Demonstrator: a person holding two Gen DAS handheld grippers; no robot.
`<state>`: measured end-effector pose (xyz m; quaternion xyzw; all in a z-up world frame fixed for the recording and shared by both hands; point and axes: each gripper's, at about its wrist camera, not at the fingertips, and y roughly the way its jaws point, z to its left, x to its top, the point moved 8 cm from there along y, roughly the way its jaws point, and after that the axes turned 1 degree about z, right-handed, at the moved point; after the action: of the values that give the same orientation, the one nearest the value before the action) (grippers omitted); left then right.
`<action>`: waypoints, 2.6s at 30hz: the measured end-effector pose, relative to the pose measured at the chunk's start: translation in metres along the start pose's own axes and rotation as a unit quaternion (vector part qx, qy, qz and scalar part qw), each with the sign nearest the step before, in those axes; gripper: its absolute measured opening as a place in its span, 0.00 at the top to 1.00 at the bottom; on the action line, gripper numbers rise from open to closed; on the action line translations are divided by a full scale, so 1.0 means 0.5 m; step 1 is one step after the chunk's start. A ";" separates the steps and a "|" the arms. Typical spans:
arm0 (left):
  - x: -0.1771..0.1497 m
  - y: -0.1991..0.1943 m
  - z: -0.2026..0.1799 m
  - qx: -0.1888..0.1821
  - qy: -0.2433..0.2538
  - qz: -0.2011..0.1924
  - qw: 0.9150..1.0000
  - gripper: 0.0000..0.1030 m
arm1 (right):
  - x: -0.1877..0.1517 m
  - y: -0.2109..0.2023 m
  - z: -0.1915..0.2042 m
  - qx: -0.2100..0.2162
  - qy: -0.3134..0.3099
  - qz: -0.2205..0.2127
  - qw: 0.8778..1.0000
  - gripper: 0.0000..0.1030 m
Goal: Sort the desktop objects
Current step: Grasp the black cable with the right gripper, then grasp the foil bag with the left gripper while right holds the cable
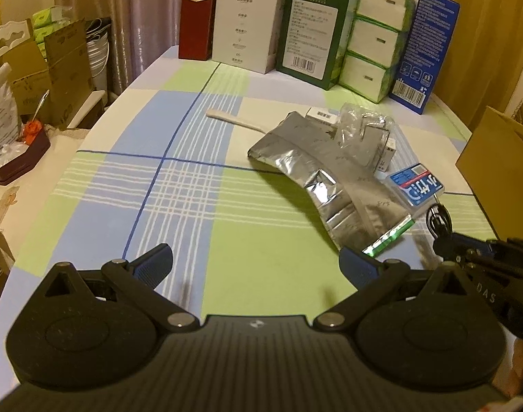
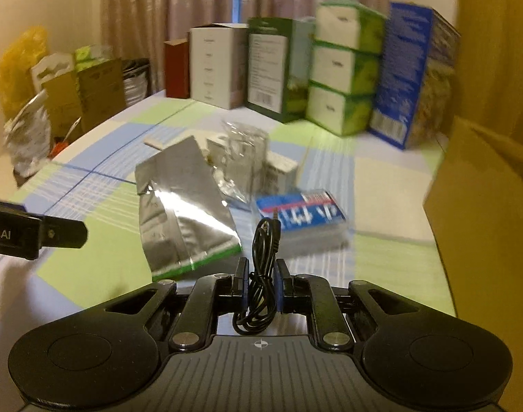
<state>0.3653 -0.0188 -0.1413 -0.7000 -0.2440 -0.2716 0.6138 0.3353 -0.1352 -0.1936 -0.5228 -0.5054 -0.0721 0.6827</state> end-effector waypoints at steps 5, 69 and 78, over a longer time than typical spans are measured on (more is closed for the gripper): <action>0.012 0.006 -0.004 -0.006 0.007 0.003 1.000 0.02 | 0.014 0.042 0.019 0.003 -0.051 0.008 0.999 0.89; -0.049 0.053 -0.155 -0.004 0.154 0.138 0.978 0.28 | -0.136 -0.089 -0.069 0.044 0.094 0.080 0.991 0.89; -0.063 0.059 -0.146 -0.047 0.158 0.191 0.968 0.66 | -0.130 -0.112 -0.070 0.058 0.104 0.080 0.990 0.89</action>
<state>0.3562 -0.0954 -0.1771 -0.7103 0.0072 -0.2675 0.6511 0.2907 -0.2152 -0.2054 -0.5112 -0.3917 -0.0415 0.7639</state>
